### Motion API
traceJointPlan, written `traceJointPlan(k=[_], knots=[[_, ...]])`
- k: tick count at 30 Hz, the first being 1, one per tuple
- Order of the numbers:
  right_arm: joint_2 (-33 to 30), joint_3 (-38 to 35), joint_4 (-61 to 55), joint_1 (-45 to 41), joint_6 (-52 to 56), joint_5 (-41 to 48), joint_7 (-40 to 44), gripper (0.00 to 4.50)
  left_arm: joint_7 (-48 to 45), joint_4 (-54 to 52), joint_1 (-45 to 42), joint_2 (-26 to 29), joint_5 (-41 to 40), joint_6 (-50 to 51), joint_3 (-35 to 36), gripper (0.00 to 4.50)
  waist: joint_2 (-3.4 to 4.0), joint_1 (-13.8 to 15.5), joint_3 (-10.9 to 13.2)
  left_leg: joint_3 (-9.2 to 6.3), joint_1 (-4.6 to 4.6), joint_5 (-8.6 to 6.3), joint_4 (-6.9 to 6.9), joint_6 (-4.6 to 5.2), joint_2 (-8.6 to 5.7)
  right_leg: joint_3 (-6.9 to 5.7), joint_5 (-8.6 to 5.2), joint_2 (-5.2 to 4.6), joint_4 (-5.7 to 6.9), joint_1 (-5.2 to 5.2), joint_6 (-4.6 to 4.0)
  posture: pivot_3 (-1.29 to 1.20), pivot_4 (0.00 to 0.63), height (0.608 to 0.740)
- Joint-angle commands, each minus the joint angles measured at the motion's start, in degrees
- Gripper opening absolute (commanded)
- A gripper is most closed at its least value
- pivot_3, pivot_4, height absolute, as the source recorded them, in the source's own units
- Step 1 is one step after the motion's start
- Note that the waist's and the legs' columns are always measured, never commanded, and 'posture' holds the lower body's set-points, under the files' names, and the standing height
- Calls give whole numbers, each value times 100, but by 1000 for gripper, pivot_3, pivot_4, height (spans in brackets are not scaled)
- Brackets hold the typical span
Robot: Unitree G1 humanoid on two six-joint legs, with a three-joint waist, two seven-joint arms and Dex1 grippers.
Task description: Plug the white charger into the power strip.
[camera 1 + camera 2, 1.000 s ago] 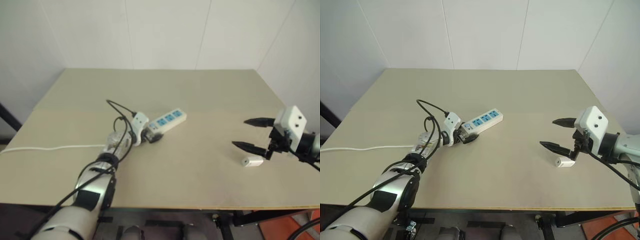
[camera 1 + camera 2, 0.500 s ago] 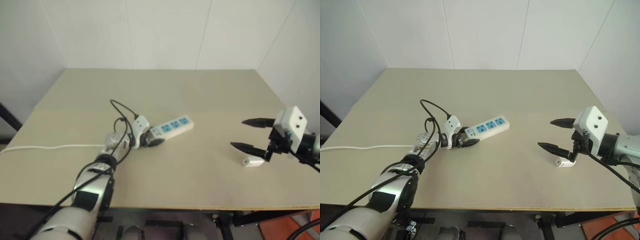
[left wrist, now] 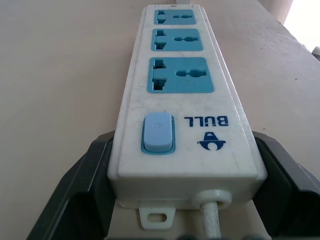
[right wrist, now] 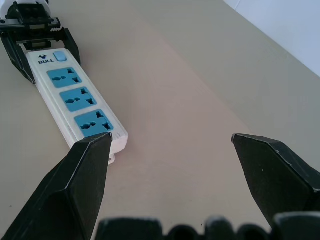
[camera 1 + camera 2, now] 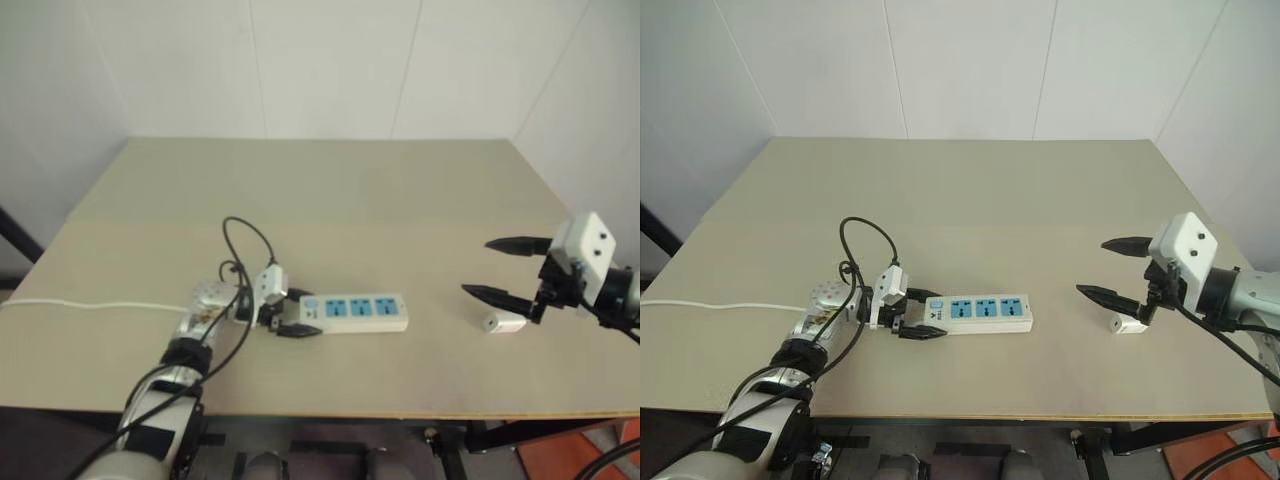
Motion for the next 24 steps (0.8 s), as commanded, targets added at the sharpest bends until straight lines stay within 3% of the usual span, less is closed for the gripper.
traceJointPlan(k=[1,2,9,24], knots=[[-9,-73,-112,-119,40,111,-73,4500,6,-275,101,-79,-205,108,-61,4289,0,3,0,0,0,0,0,0,0,0,0,0,0,0,0,0,150,740],[-16,-85,-107,-111,42,113,-69,4500,-13,-334,108,-79,-274,180,-43,4446,0,1,0,0,0,0,1,0,0,0,0,0,-1,0,0,0,150,740],[-64,-118,-115,-92,95,126,-48,4500,-25,-417,153,-191,-668,149,91,4446,0,-12,0,0,1,0,1,0,0,0,0,0,-4,0,0,0,150,740],[-205,-167,-133,-182,239,208,44,4500,-113,211,113,33,-484,-54,-60,4446,1,-26,0,0,14,0,0,0,1,0,0,0,-6,10,0,0,150,740]])
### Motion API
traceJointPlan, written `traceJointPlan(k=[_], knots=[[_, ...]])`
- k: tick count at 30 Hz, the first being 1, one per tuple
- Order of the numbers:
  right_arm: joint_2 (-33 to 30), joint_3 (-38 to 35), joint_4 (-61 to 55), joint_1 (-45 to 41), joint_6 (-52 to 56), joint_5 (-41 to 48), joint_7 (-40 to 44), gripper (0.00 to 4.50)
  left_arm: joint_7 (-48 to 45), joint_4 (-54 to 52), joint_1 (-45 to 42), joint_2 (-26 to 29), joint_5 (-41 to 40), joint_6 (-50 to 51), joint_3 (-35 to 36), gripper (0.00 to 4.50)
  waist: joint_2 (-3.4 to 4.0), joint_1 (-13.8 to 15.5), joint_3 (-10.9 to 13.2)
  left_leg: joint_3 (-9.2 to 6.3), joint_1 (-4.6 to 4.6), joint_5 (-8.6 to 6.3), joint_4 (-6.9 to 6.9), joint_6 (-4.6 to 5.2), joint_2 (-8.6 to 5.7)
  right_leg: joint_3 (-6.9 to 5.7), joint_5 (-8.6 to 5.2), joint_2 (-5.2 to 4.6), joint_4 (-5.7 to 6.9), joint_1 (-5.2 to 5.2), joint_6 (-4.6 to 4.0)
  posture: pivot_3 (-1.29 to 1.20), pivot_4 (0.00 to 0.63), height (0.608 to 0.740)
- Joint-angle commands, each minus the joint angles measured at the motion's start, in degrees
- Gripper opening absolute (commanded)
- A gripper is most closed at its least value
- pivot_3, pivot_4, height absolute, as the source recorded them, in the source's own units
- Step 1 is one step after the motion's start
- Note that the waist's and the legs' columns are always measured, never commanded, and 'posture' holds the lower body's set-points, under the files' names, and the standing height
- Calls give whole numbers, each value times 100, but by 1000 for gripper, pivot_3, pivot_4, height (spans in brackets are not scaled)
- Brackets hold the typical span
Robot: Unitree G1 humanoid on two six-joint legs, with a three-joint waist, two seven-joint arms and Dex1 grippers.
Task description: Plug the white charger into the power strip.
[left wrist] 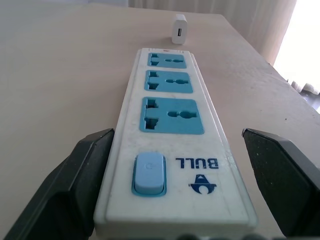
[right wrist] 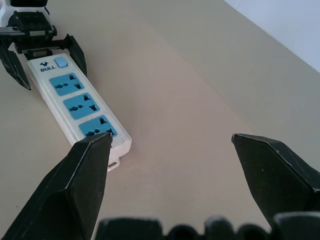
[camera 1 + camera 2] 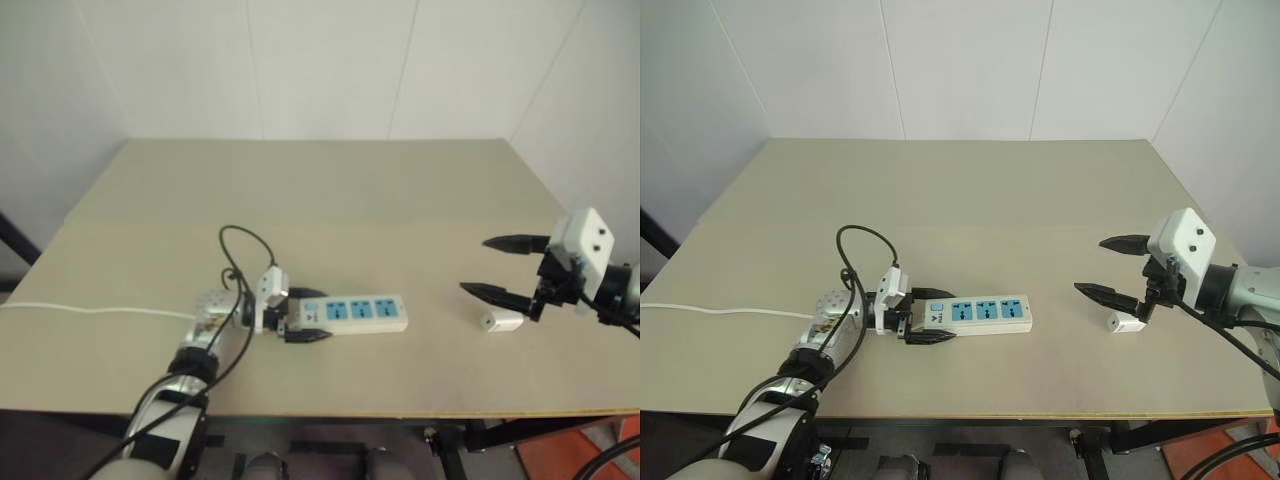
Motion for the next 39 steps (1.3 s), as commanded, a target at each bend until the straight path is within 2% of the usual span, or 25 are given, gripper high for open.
traceJointPlan(k=[1,10,13,15,22,28,31,39], knots=[[-126,-199,-138,-62,35,110,3,4500,-98,158,-40,148,83,-20,-57,4446,0,-4,0,0,4,0,-1,0,0,0,0,0,0,3,0,0,150,740],[-102,-148,-185,-142,101,136,-28,4500,110,596,-113,-46,247,-219,-180,4446,5,17,-3,-2,42,-3,-3,4,0,-3,-1,0,-11,48,1,0,150,740],[-111,-167,-192,-140,108,139,-16,4500,191,727,-117,-159,247,-287,-152,3898,12,62,-11,-1,54,-3,-2,4,-1,-3,-2,0,-13,63,2,0,150,740],[-125,-175,-177,-152,108,138,-2,4500,202,796,-135,-214,243,-286,-138,3312,16,86,-17,-1,60,-3,-2,4,-1,-3,-2,-1,-15,68,3,0,150,740],[-376,-38,117,-211,-83,-64,311,4500,-33,733,-191,-202,328,-201,-240,3287,22,134,-22,0,60,-3,-2,5,-2,-2,-3,-1,-18,70,3,0,150,740],[-1246,891,1195,-554,-1484,-1187,1282,4500,-154,763,-405,-104,466,-351,-366,3287,21,125,-22,1,54,-5,-7,7,-1,-4,-3,-1,-26,63,4,0,150,740],[-1482,1477,1649,-849,-2086,-1738,1638,4500,-128,782,-464,-150,485,-382,-402,3287,21,115,-21,2,49,-5,-7,7,-1,-4,-4,-1,-27,59,5,0,150,740],[-1293,2830,2544,-1709,-3040,-3143,1878,4500,24,728,-393,-274,539,-436,-497,3287,21,118,-21,2,43,-5,-6,7,-1,-5,-4,-1,-30,55,5,0,150,740]])
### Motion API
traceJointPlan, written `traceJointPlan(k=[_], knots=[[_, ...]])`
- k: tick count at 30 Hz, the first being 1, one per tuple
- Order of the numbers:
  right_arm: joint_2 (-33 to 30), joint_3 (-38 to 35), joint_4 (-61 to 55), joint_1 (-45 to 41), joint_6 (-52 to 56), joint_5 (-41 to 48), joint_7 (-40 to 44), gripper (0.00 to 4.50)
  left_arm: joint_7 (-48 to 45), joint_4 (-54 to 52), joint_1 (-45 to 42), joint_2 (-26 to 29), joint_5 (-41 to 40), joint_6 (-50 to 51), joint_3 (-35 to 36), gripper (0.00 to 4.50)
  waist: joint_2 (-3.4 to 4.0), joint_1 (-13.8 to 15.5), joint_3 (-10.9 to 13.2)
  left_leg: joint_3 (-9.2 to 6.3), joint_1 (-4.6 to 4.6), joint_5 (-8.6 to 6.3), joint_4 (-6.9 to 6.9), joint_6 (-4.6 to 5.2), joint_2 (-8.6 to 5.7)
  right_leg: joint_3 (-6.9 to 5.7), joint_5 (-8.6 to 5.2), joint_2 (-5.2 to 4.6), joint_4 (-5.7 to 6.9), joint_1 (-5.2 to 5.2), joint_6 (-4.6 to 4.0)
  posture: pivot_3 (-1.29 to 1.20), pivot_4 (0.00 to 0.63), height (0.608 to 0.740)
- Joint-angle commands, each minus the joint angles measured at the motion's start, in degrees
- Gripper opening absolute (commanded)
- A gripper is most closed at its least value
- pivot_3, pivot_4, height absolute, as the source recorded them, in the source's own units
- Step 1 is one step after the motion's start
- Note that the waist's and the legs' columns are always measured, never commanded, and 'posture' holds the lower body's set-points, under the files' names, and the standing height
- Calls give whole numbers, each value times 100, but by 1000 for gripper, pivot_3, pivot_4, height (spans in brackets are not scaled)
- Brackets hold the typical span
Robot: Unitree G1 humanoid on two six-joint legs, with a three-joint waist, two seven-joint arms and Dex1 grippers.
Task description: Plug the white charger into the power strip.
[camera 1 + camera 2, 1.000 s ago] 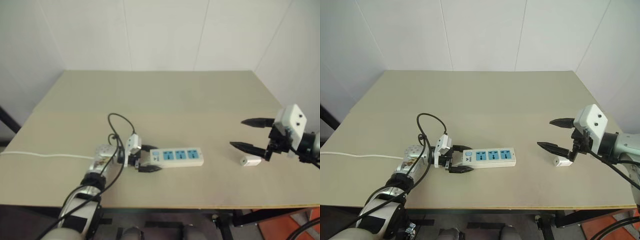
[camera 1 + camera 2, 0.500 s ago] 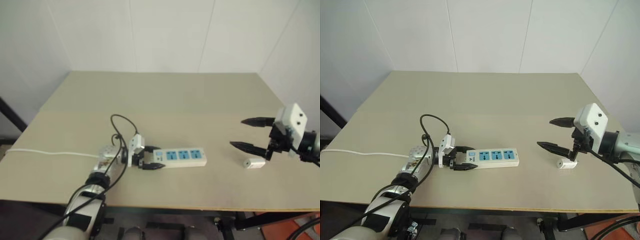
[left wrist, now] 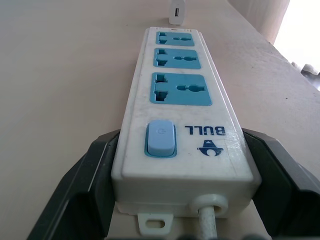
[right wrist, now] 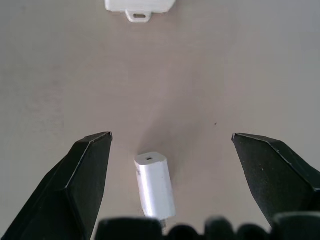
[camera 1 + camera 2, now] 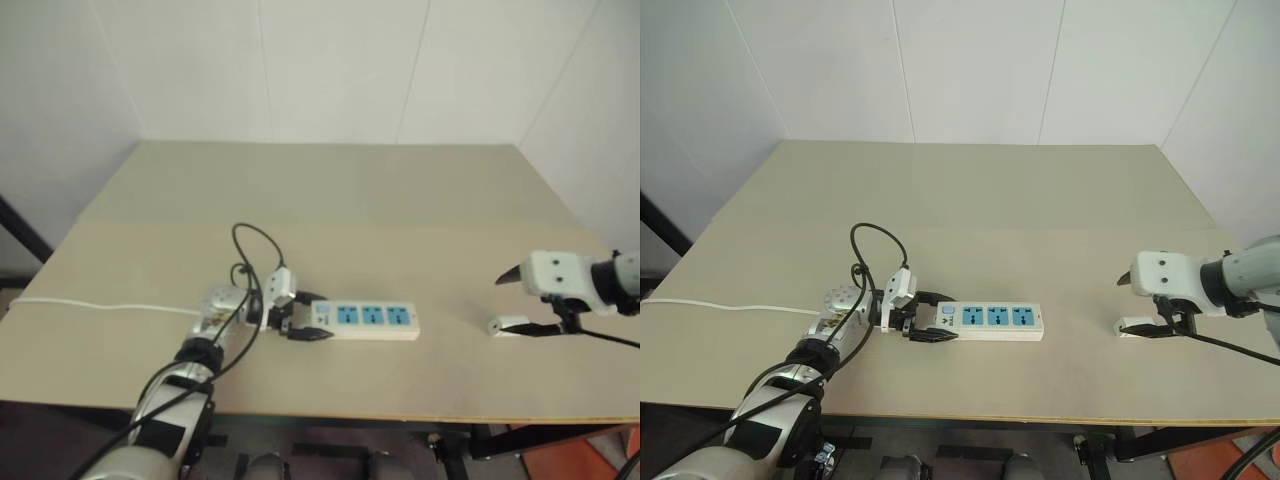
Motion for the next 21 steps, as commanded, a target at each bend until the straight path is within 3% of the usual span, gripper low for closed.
traceJointPlan(k=[1,10,20,21], knots=[[137,353,309,-325,-387,-602,-49,4500,73,-3,48,-75,234,-28,-209,3287,0,3,0,0,0,0,1,0,0,-1,0,0,0,0,0,0,150,740],[579,1055,1246,-1008,-882,-1609,-137,4500,205,-101,125,-21,222,9,-197,3287,0,8,0,0,0,0,1,0,-1,-1,0,0,0,0,-1,0,150,740],[806,1350,1895,-1307,-1226,-2029,-87,4500,296,-209,193,33,218,60,-194,3287,0,-2,0,1,3,0,1,-1,-1,0,1,0,2,1,-1,0,150,740],[838,1370,1919,-1315,-1240,-2050,-64,4321,304,-206,190,38,219,61,-191,3287,0,-2,0,0,3,1,1,-1,-1,0,1,0,3,1,-1,0,150,740]])
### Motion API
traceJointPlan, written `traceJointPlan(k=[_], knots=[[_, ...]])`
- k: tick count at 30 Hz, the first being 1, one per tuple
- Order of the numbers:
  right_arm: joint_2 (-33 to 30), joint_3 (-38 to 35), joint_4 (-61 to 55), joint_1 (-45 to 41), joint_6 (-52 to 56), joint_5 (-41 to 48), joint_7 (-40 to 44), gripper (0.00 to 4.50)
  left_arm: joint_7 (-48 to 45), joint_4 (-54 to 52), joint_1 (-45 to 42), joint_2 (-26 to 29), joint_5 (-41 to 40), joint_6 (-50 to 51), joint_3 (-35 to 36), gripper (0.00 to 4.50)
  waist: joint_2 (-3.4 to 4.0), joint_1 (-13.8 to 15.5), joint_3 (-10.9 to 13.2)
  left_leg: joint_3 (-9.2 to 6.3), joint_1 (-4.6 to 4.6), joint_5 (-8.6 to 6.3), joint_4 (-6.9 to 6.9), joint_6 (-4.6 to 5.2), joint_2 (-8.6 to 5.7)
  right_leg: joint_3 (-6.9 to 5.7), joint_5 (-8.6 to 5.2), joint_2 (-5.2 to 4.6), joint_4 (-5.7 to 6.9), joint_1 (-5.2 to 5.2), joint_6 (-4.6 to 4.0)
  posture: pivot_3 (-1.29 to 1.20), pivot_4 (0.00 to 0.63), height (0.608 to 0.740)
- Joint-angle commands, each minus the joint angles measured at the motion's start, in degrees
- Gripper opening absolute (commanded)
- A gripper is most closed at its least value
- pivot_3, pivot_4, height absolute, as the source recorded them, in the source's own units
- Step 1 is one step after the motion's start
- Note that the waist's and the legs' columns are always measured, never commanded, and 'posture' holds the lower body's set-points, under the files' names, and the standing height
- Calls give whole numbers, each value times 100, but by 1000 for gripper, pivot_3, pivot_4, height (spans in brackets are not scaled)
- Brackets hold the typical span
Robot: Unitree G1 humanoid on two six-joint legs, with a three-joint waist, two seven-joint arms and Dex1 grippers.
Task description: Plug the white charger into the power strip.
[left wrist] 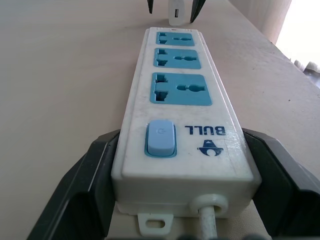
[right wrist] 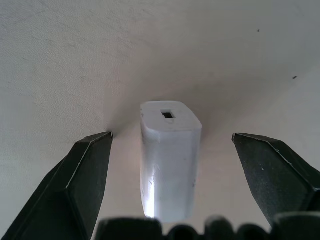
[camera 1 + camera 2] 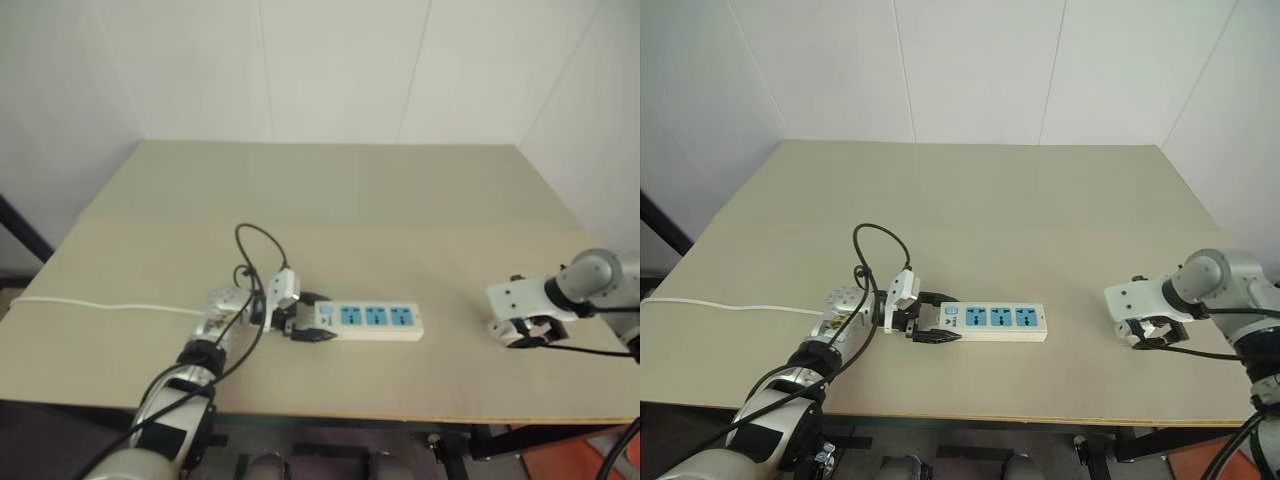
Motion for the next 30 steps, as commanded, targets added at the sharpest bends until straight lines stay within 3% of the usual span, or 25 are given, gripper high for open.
traceJointPlan(k=[1,2,11,15,18,24,27,30], knots=[[40,-1,85,-154,-122,-57,65,4130,150,1,88,24,214,43,-139,3287,0,0,0,0,1,0,0,0,0,0,0,0,0,1,0,0,150,740],[59,8,89,-148,-106,-66,89,4019,157,3,87,27,214,44,-137,3287,0,-1,0,0,2,0,0,0,0,0,0,0,0,2,0,0,150,740],[143,60,-106,1,-79,-190,155,1159,221,79,38,61,233,42,-118,3287,0,-17,0,0,7,0,0,0,0,0,0,0,2,6,0,0,150,740],[164,22,-182,49,-22,-168,149,1106,246,92,33,66,240,48,-119,3287,0,-19,0,0,11,0,0,0,0,0,0,0,2,9,0,0,150,740],[361,-363,-366,-43,314,383,119,1106,231,77,45,75,238,65,-127,3287,-1,-47,0,0,12,0,0,0,0,0,0,0,3,9,0,0,150,740],[1681,-1833,-1502,-399,2631,3059,-11,1106,179,31,12,53,229,141,-178,3287,-2,-133,1,-5,16,1,-3,-1,2,2,2,1,12,8,-3,0,150,740],[2409,-2258,-2182,-327,3523,3829,-776,1106,121,15,-6,75,226,165,-208,3287,-5,-93,-1,-15,4,0,-4,-1,2,-6,1,1,23,4,-3,0,150,740],[3267,-2444,-2724,-53,3681,4304,-1521,1106,73,-19,-27,100,212,209,-234,3287,-9,-95,-3,-20,-9,0,-4,0,2,-14,2,1,27,0,-3,0,150,740]])
